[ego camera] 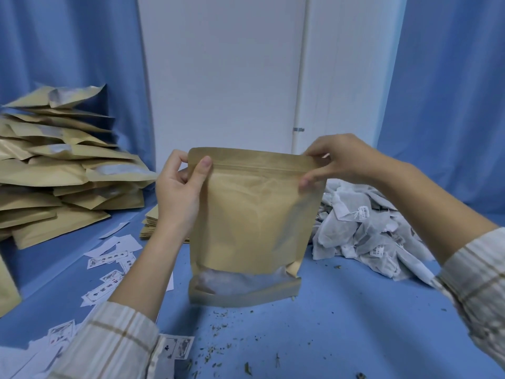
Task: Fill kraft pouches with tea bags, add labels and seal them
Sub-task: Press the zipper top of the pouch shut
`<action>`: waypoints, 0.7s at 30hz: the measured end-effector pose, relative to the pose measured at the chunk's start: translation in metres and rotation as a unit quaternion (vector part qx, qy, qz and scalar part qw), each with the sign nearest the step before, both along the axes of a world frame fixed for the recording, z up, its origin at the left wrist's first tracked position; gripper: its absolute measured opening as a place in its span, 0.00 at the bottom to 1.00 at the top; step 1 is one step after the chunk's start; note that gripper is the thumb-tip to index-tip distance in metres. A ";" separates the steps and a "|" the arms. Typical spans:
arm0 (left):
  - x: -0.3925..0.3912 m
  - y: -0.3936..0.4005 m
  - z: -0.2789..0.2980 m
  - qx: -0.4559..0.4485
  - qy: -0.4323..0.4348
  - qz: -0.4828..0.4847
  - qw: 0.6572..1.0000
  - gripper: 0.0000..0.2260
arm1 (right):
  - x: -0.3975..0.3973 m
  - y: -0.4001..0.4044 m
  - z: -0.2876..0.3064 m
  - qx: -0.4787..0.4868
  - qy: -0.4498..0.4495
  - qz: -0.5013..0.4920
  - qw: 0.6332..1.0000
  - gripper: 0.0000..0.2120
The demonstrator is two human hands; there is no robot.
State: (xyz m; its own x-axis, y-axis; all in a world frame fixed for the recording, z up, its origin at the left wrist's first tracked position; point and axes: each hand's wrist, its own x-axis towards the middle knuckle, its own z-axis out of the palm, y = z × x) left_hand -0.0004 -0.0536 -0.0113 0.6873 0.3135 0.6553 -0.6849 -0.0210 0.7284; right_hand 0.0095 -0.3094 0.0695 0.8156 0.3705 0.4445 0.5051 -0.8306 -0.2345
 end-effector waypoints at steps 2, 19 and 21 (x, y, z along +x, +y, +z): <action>-0.002 -0.006 0.001 0.005 0.000 -0.018 1.000 0.12 | -0.003 0.021 0.002 0.027 -0.002 0.048 0.998 0.14; 0.002 0.004 -0.003 -0.035 -0.025 -0.003 0.999 0.15 | 0.008 0.047 -0.008 0.027 -0.082 0.026 0.996 0.30; 0.002 0.004 -0.003 -0.028 -0.025 0.007 0.999 0.14 | 0.010 0.036 -0.011 0.000 -0.100 0.004 0.995 0.32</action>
